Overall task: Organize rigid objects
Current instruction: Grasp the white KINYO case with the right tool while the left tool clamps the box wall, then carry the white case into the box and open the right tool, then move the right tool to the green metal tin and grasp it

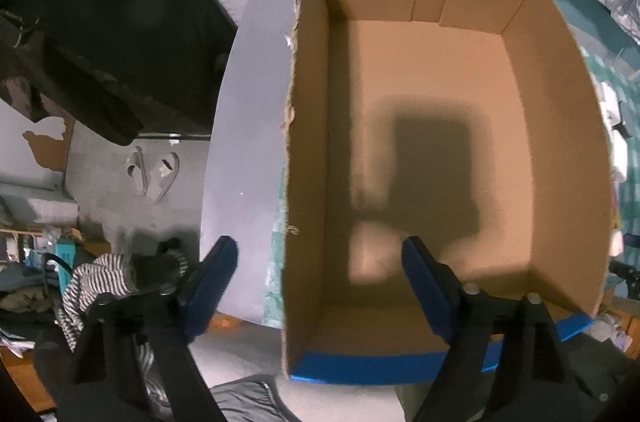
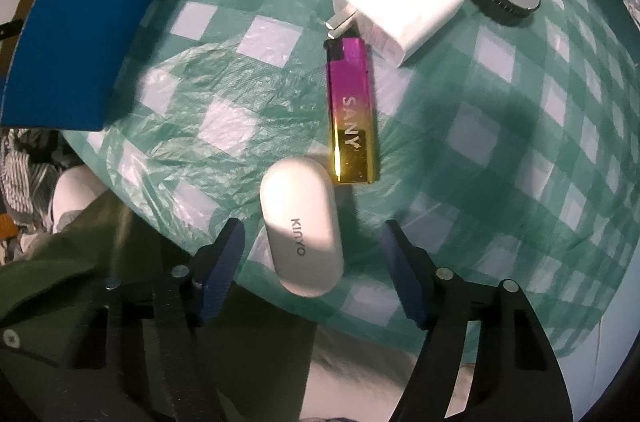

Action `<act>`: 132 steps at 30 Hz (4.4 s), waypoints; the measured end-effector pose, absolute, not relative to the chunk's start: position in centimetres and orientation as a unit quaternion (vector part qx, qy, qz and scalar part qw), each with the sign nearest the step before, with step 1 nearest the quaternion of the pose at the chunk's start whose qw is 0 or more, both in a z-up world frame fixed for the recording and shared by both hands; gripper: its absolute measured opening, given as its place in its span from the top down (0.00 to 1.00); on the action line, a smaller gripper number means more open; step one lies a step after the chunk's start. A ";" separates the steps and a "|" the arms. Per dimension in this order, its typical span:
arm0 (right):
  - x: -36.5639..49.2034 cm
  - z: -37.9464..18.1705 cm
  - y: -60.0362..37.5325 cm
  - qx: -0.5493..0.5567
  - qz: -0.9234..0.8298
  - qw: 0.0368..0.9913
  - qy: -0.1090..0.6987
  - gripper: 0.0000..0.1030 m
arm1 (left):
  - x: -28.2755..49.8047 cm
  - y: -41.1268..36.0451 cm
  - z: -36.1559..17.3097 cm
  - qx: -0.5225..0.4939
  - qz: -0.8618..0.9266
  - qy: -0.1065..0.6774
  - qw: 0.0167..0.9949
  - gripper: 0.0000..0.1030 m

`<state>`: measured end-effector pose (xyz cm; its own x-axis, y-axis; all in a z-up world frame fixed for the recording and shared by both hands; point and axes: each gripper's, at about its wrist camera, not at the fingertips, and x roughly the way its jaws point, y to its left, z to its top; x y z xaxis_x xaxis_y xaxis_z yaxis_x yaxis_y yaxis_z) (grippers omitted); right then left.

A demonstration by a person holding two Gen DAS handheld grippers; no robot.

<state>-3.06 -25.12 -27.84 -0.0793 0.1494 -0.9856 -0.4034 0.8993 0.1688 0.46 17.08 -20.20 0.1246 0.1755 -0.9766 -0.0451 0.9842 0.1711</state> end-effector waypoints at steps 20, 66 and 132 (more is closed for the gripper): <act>-2.1 -28.1 -22.9 -0.032 0.170 0.685 0.707 0.64 | 1.0 19.2 -22.9 0.005 0.042 0.710 0.703 0.72; 15.7 -13.6 -3.6 -0.080 0.303 0.734 0.602 0.64 | -0.5 18.8 -24.7 0.025 -0.018 0.719 0.694 0.90; 12.1 -19.6 -11.8 -0.066 0.197 0.711 0.672 0.38 | -1.6 20.1 -24.5 0.000 -0.021 0.714 0.699 0.90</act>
